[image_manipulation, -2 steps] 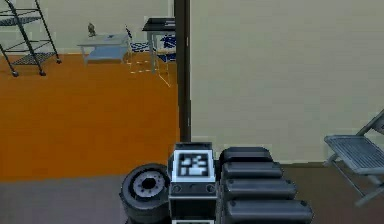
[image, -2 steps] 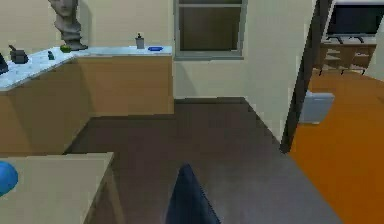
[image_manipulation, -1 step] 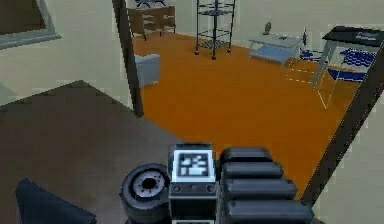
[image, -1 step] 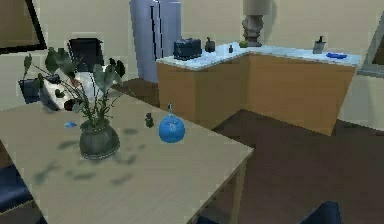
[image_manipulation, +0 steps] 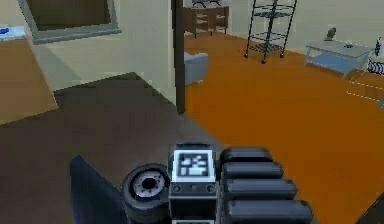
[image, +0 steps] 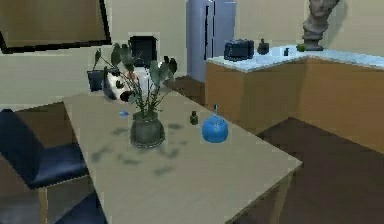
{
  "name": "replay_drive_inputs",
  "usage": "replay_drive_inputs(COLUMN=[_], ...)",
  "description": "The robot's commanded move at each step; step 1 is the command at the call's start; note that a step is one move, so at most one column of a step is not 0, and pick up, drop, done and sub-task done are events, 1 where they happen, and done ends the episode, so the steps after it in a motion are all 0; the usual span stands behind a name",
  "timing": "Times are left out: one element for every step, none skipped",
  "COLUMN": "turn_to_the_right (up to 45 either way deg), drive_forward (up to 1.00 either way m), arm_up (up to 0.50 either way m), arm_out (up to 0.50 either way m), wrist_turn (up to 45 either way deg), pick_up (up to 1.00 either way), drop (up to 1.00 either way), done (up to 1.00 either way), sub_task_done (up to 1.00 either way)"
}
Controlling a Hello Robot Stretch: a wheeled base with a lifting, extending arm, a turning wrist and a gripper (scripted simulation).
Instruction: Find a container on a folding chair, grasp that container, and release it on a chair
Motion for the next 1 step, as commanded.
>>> replay_drive_inputs(turn_to_the_right=[-3.0], drive_forward=[0.00], arm_up=[0.00], arm_out=[0.00], wrist_turn=[0.0], pick_up=[0.00], drop=[0.00], done=[0.00], sub_task_done=[0.00])
